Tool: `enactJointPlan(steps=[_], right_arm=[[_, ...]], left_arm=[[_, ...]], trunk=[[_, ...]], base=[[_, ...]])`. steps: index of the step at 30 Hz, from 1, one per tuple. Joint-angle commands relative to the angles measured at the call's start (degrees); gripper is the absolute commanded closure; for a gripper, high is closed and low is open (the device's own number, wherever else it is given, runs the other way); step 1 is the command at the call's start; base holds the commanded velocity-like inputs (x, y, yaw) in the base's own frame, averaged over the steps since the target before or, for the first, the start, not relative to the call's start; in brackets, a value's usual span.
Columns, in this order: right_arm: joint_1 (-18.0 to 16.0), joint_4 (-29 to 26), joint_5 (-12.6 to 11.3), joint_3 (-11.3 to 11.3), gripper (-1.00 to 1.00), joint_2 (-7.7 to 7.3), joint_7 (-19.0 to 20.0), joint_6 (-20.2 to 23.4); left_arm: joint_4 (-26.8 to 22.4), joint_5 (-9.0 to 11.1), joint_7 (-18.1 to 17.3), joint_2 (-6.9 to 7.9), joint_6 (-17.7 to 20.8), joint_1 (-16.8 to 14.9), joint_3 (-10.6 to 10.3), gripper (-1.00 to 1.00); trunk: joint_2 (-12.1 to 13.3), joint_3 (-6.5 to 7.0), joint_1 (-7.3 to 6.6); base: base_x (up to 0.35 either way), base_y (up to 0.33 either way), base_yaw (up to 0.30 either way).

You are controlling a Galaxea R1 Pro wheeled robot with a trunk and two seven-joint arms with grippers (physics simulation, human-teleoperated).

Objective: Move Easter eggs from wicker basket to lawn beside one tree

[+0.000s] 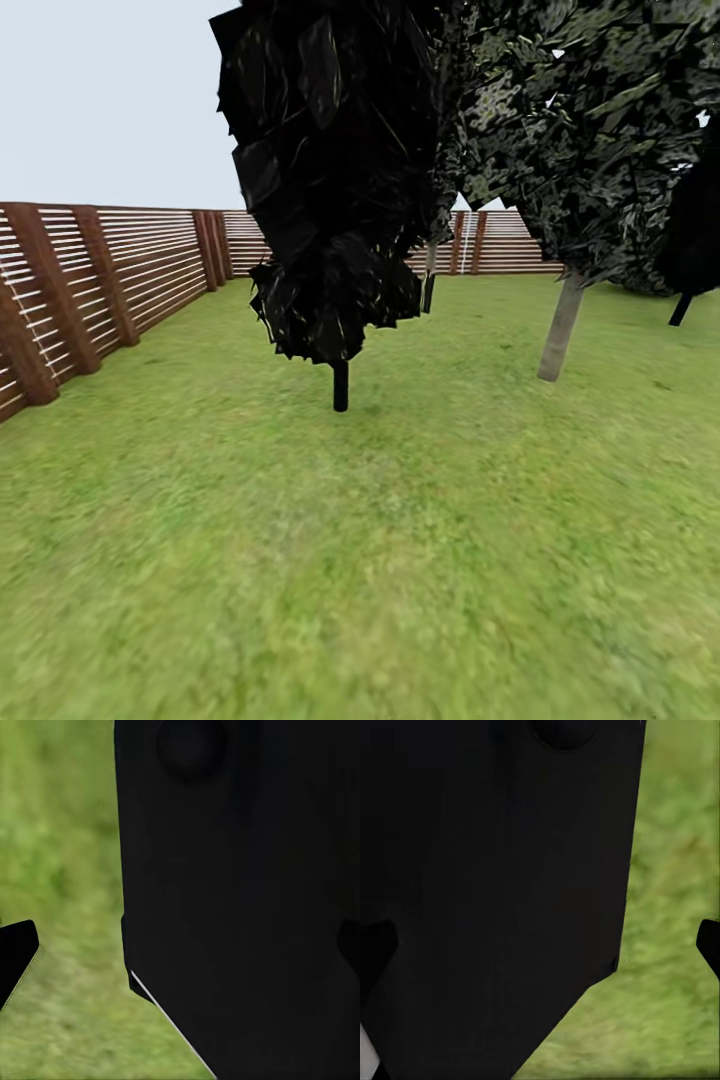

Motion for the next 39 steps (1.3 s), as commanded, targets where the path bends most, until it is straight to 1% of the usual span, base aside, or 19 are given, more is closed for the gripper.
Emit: enactJointPlan(steps=[1, 39], right_arm=[[-0.03, 0.03, -0.03, -0.06, -1.0, 0.0, 0.07, -0.05], [-0.03, 0.06, -0.03, 0.05, -1.0, 0.17, 0.07, -0.06]], left_arm=[[-0.01, 0.02, 0.02, 0.0, 0.0, -0.01, 0.05, -1.0], [-0.01, 0.04, 0.02, 0.0, -0.01, -0.01, 0.04, -1.0]], trunk=[[-0.02, -0.08, 0.0], [-0.02, -1.58, 0.0]], base=[[0.0, 0.0, -0.272], [0.0, 0.0, -0.27]])
